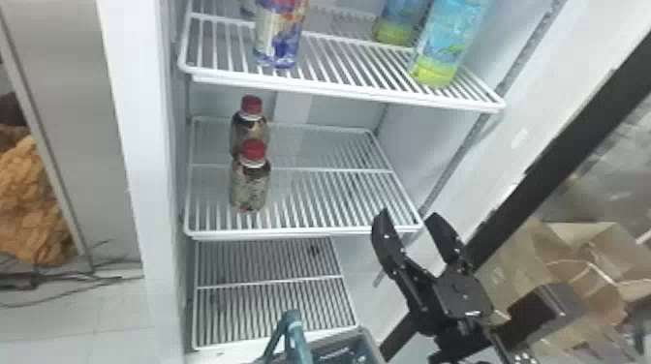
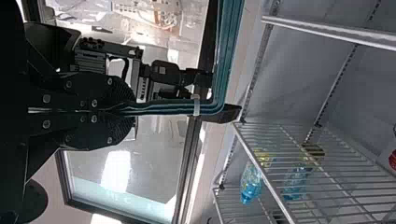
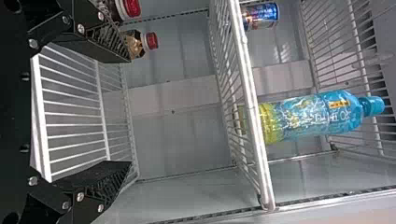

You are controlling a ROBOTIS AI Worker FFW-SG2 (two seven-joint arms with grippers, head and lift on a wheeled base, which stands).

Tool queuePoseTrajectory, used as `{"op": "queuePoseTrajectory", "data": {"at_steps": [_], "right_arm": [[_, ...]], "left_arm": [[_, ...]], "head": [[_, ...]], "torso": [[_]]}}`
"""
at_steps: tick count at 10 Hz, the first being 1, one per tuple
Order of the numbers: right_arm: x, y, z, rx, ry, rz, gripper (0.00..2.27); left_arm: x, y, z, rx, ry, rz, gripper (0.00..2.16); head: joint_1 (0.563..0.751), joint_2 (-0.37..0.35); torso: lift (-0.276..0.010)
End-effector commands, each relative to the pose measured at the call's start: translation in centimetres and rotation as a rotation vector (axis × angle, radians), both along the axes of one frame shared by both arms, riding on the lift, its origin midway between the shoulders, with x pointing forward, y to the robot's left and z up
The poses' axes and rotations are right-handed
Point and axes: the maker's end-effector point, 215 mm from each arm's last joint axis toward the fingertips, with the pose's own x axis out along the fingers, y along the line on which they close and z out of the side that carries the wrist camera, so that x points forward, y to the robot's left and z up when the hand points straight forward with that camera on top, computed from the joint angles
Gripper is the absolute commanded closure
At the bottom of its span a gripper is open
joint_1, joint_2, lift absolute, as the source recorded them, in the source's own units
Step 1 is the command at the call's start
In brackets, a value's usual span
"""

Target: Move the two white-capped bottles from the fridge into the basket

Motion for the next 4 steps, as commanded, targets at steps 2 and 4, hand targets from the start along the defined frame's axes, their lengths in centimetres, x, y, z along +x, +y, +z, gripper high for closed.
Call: {"op": "queuePoseTrajectory", "data": {"at_steps": [2, 4], "right_arm": [[-0.08, -0.03, 0.36, -0.002, -0.012, -0.001, 0.29], [-0.15, 0.22, 0.39, 0.001, -0.014, 0.003, 0.29]], "left_arm": [[0.06, 0.09, -0.05, 0.000, 0.003, 0.005, 1.12], [0.08, 0.08, 0.02, -0.003, 0.002, 0.006, 1.12]], "head": [[0.695, -0.350], [0.695, -0.350]], "torso": [[-0.260], [-0.260]]}}
